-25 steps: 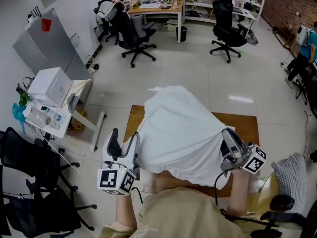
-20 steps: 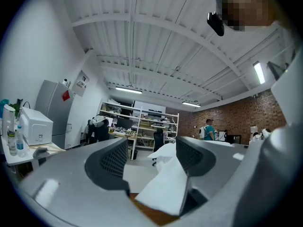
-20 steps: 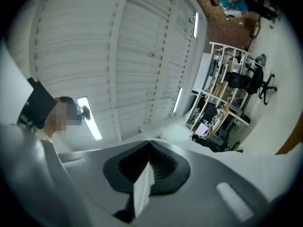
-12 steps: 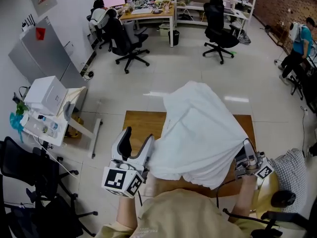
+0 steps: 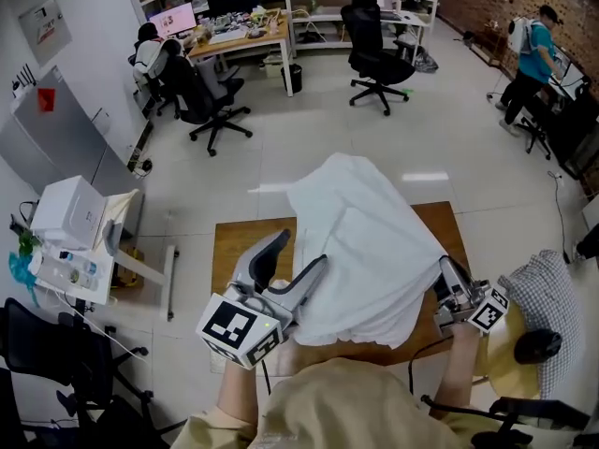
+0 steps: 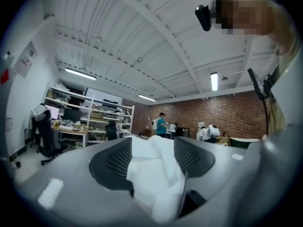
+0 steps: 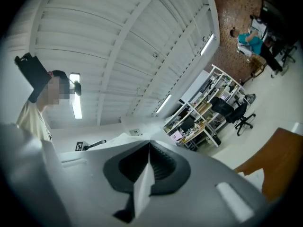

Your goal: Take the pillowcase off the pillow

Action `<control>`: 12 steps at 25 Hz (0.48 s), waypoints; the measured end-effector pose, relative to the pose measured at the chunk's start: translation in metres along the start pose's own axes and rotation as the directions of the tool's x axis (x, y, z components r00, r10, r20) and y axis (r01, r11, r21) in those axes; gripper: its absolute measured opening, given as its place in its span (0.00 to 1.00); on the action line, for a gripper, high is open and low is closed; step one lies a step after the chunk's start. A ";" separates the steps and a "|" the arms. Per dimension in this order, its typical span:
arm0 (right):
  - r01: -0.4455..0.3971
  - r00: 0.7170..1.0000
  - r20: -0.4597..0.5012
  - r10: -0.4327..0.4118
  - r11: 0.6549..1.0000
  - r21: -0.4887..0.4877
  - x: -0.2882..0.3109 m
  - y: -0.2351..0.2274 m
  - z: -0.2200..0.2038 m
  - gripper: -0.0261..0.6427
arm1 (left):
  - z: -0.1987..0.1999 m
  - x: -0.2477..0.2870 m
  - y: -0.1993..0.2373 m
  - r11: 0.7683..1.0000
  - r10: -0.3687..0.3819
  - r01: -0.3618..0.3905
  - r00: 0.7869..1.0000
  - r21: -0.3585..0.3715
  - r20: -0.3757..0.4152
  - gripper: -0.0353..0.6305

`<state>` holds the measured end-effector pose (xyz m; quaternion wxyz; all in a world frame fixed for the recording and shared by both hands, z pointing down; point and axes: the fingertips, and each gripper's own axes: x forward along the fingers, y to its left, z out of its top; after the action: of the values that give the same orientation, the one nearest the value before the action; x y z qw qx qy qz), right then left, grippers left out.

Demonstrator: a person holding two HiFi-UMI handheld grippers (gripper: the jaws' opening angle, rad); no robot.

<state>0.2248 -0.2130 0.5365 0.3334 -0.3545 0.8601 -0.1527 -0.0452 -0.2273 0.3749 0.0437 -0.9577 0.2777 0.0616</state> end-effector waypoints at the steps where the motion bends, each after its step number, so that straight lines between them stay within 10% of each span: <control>1: 0.008 1.000 -0.005 -0.008 1.000 -0.008 0.000 0.003 0.000 0.04 | 0.000 0.006 -0.013 0.999 -0.048 0.049 0.998 0.021 -0.049 0.47; 5: 0.043 0.999 -0.019 -0.043 0.999 -0.029 -0.004 0.011 -0.004 0.04 | -0.009 0.012 -0.054 0.982 -0.176 0.185 0.965 0.032 -0.194 0.42; 12: 0.084 0.996 -0.033 -0.086 0.995 -0.055 -0.018 0.012 0.000 0.04 | -0.006 0.001 -0.055 0.946 -0.246 0.216 0.963 -0.242 -0.105 0.42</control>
<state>0.2281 -0.1913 0.5389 0.3019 -0.3969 0.8537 -0.1500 -0.0147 -0.1823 0.3832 -0.0782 -0.9843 0.1567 0.0230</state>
